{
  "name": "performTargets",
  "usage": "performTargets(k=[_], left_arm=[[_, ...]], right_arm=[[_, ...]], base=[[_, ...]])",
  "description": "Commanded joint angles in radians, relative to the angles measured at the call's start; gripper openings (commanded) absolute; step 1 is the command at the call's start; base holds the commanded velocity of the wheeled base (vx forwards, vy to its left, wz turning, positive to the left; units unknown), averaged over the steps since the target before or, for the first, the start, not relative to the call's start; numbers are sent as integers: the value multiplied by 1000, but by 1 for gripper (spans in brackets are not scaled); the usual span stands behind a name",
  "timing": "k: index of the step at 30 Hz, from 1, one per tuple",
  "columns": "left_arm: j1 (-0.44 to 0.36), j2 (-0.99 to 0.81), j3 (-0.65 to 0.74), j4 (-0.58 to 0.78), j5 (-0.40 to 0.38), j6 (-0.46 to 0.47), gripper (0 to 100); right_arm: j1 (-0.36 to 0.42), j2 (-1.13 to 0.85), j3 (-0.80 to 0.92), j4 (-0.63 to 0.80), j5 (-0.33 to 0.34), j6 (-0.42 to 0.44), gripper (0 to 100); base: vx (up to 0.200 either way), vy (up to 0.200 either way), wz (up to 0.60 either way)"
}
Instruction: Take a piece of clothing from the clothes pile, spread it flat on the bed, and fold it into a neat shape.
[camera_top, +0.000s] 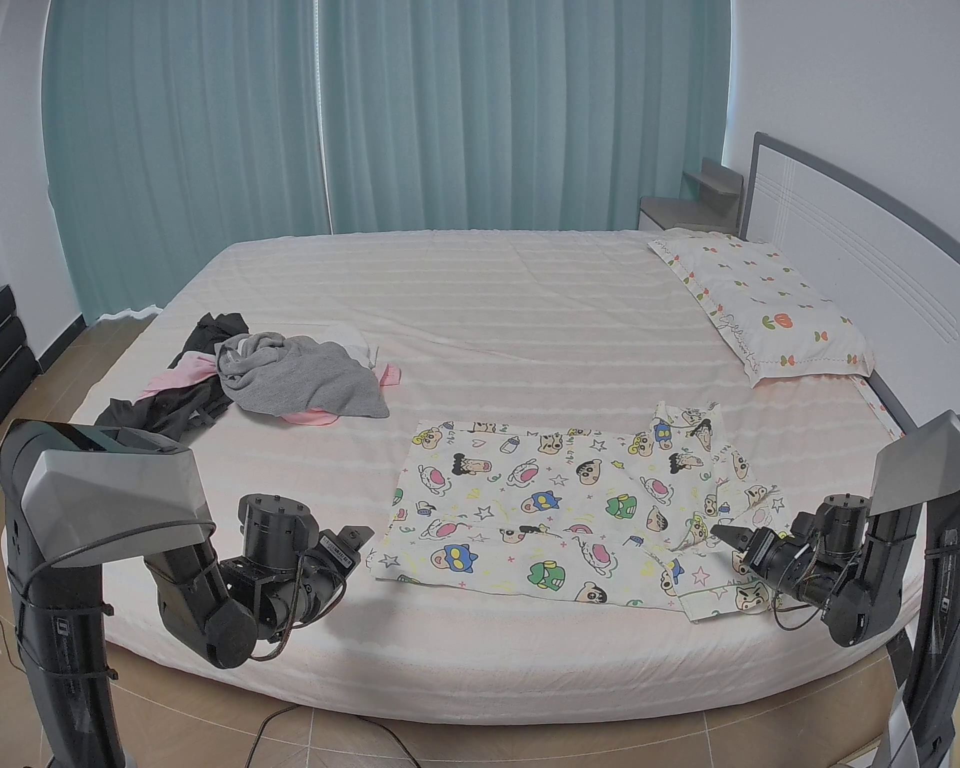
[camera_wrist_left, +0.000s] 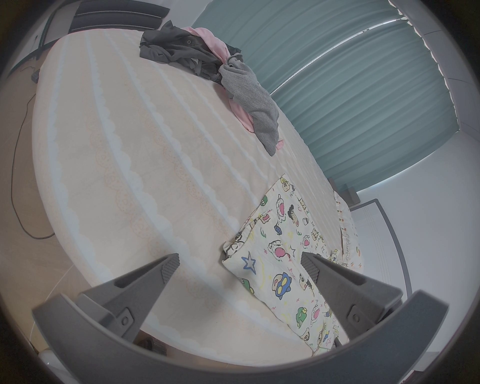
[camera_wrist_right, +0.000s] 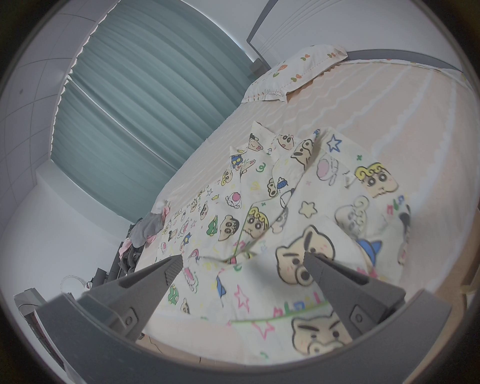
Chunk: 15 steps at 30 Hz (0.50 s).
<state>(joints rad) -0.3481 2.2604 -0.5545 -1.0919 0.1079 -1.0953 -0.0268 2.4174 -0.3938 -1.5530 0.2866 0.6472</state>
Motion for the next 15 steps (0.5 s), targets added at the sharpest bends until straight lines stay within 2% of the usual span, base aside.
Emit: performTargets(k=[1, 11, 14, 15], left_arm=[[0, 5, 1, -2, 1, 2, 100], [-5, -4, 19, -3, -25, 32, 100], [-6, -5, 27, -3, -33, 75, 100], [-5, -12, 31, -13, -33, 94, 100]], right_arm=[[-28, 63, -65, 48, -4, 0, 100], [-47, 26, -71, 33, -9, 14, 100], [-51, -3, -62, 4, -9, 43, 100], [-59, -43, -53, -18, -10, 97, 100]], base=[[0, 0, 0], [0, 0, 0], [0, 0, 0], [0, 0, 0]])
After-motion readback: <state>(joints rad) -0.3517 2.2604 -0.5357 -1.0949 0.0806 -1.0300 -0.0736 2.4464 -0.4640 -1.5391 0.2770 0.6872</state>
